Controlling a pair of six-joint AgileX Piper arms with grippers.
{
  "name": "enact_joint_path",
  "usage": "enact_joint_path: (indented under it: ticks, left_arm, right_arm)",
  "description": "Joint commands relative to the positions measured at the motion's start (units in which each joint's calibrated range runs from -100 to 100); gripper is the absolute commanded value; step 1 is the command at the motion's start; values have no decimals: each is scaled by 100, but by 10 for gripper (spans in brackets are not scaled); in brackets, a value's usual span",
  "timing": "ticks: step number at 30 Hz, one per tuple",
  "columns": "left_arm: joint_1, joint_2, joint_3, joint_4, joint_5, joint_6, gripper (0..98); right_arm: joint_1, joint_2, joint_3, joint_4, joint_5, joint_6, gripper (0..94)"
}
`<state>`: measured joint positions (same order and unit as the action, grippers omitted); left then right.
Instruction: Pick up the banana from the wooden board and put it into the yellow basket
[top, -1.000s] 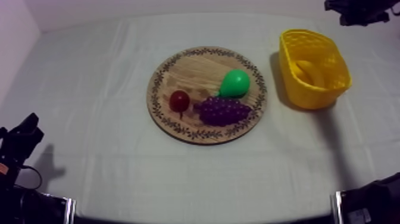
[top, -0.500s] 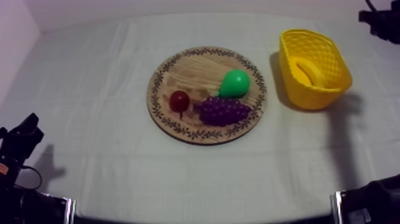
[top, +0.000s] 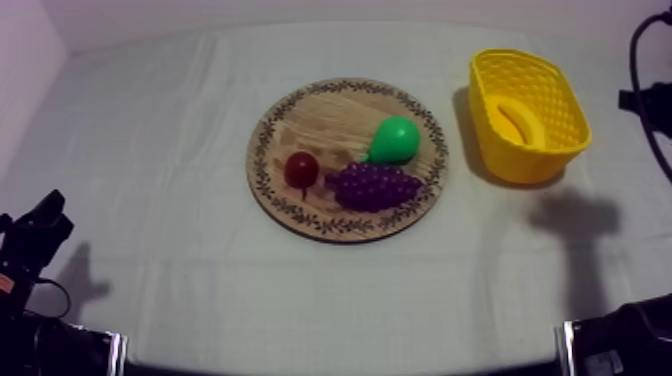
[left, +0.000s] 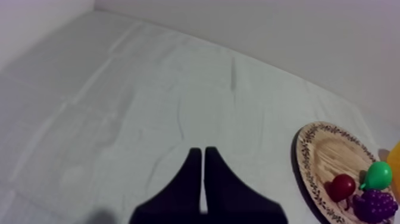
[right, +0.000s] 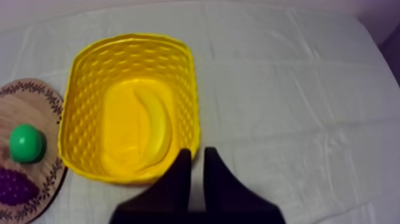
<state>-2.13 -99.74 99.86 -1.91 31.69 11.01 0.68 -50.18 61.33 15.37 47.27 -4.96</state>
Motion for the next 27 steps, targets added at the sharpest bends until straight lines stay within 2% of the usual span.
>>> enact_joint_path:
  ticks: [1,5,16,27]
  left_arm:
    - [0,-1,3,3,0,3,1]
    - [0,-1,3,3,0,1,1]
    - [0,-1,3,3,0,4,1]
    - [0,-1,3,3,0,5,1]
  right_arm:
    - [-3,-422,322,-141,-13,148,63]
    - [26,-939,705,-297,-55,326,62]
    - [28,-2192,1462,-511,169,644,61]
    - [53,-3045,2195,-500,258,742,60]
